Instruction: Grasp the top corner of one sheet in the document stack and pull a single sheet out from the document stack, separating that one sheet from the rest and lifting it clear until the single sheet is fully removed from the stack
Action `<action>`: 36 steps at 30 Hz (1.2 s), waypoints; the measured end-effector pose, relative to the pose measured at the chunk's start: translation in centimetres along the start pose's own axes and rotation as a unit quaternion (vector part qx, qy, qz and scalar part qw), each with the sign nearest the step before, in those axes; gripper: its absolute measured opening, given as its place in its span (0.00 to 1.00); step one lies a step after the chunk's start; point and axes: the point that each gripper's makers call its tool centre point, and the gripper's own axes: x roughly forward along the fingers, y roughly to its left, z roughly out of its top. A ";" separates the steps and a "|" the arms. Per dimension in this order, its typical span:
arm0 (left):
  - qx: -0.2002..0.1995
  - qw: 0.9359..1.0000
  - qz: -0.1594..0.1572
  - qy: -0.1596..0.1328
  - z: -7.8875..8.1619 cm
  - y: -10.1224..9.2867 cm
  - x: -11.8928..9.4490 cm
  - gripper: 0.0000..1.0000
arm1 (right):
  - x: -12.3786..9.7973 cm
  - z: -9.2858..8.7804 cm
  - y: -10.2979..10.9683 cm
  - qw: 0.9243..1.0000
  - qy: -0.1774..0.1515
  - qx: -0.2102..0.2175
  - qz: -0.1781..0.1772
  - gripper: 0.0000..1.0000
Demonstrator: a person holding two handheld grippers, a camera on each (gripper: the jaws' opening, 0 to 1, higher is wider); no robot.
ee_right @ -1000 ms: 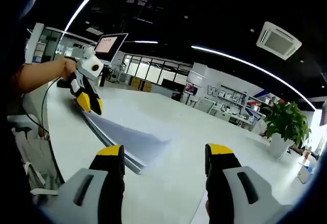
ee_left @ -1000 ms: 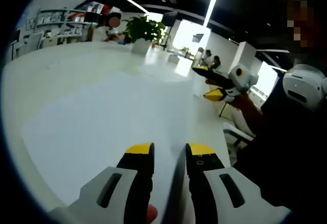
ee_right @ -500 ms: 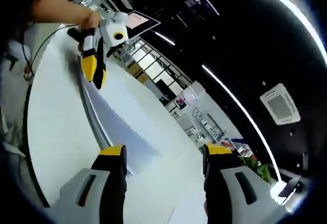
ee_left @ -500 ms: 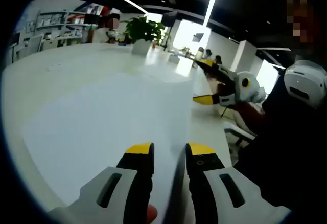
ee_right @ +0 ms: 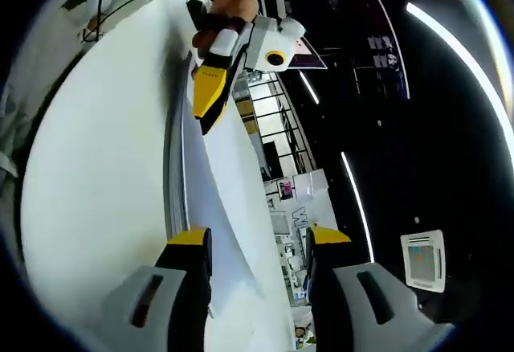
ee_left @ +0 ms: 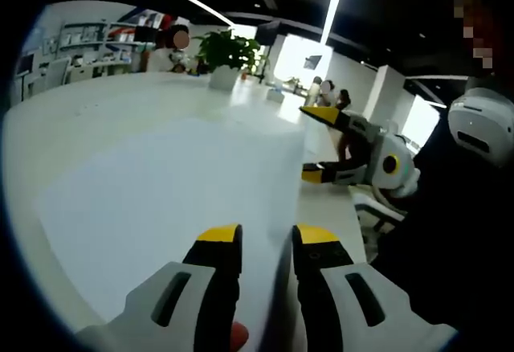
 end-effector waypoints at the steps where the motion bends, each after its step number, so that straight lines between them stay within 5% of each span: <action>1: 0.009 1.000 0.004 0.002 0.0 0.0 0.0 0.27 | 0.3 0.1 0.1 1.000 0.000 -0.003 0.001 0.46; 20: 0.063 0.997 0.042 0.017 -0.3 -0.3 0.2 0.28 | 1.9 0.8 1.7 0.999 -0.016 -0.047 0.017 0.20; 27: 0.067 0.996 0.051 0.009 -0.3 -0.2 0.2 0.28 | 1.8 0.7 3.1 0.997 -0.020 -0.056 0.041 0.02; 36: 0.081 0.995 0.063 0.006 -0.4 -0.2 0.2 0.28 | 1.9 0.7 3.1 0.998 -0.016 -0.049 0.038 0.02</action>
